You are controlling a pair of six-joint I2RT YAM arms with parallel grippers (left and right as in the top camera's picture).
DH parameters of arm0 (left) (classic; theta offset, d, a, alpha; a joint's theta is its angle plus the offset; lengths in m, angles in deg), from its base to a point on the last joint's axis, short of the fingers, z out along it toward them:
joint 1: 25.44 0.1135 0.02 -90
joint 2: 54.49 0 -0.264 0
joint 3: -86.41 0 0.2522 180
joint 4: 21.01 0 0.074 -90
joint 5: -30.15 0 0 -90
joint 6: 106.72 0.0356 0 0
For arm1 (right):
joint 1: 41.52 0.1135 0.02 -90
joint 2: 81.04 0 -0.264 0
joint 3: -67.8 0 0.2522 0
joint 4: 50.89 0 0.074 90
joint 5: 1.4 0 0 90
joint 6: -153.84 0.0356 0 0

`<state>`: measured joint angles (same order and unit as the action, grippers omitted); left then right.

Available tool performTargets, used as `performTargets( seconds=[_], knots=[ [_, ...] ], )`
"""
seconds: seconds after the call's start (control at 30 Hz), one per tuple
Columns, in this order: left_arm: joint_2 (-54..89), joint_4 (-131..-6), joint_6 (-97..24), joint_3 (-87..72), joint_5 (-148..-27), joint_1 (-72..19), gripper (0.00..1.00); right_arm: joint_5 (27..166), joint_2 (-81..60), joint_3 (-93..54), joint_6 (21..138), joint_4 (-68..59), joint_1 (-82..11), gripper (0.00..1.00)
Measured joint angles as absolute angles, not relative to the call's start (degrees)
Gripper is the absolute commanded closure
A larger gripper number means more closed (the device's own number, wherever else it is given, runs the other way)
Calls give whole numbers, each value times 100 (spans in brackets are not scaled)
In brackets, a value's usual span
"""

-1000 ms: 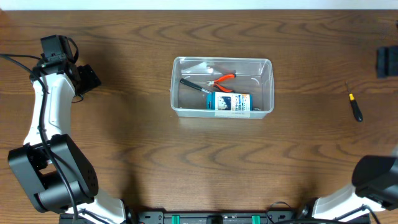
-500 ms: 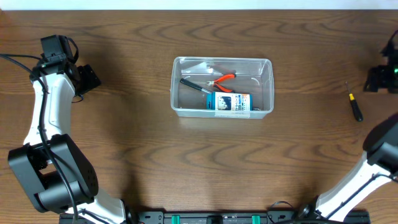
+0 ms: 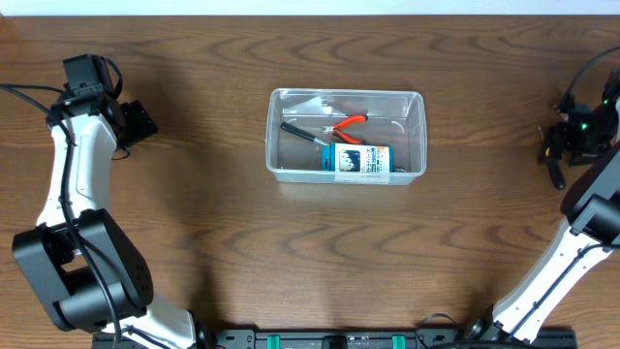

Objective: Pack container
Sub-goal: 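Move the right gripper back toward the yellow-handled screwdriver, then lower the right gripper onto the yellow-handled screwdriver and grasp it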

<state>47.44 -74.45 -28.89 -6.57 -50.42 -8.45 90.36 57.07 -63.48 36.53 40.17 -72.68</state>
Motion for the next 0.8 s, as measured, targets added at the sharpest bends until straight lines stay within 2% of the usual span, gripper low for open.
performTargets(
  seconds=[0.67, 0.8],
  knots=[
    [4744, -7448, -2889, -657, -5042, -845, 2, 8997, 5663, -5867, 3653, 3521, -7261, 34],
    [4744, -7448, -2889, -657, -5042, -845, 2, 8948, 5645, -5832, 3653, 3486, -7248, 37]
  ],
)
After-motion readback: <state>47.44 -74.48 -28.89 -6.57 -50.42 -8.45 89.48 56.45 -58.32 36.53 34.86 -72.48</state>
